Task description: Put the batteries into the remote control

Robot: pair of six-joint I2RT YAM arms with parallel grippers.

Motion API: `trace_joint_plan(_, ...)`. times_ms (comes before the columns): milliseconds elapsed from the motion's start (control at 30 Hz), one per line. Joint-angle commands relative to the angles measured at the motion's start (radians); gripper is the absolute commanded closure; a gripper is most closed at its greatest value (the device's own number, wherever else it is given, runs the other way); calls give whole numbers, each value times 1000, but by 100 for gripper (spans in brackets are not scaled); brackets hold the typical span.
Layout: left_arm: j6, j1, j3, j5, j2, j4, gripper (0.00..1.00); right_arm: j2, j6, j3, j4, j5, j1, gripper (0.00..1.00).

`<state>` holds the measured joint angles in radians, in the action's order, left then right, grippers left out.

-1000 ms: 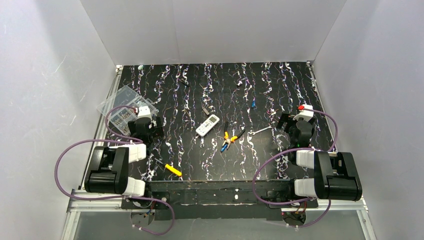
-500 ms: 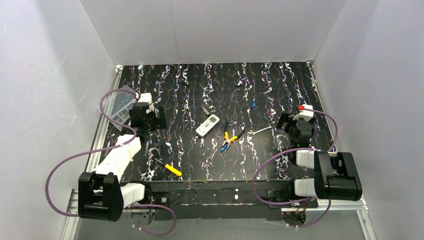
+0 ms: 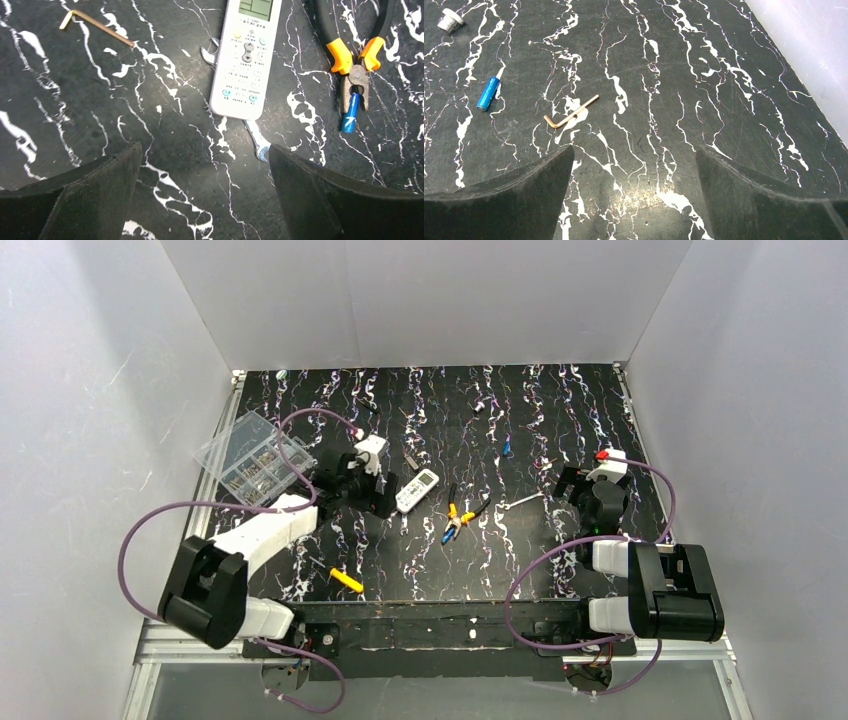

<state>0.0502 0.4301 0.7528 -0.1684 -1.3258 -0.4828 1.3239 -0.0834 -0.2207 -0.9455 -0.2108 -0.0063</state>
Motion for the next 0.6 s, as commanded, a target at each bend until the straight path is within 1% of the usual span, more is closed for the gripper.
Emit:
trace_joint_plan(0, -47, 43, 61, -28, -73, -62, 1, 1, -9, -32, -50, -14, -4, 0)
trace_joint_plan(100, -47, 74, 120, -47, -141, -49, 1, 2, -9, -32, -51, -14, -4, 0)
trace_joint_plan(167, -76, 96, 152, -44, -187, -50, 0, 2, -10, -32, -50, -14, -4, 0)
trace_joint_plan(267, -82, 116, 192, -35, -256, -59, 1, 2, -9, -32, -50, -14, -5, 0)
trace_joint_plan(367, -81, 123, 222, -47, -327, -90, 0, 1, -10, -30, -50, -14, -4, 0)
trace_joint_plan(567, -116, 131, 286, -80, -415, -59, 0, 2, -9, -31, -50, -14, -4, 0)
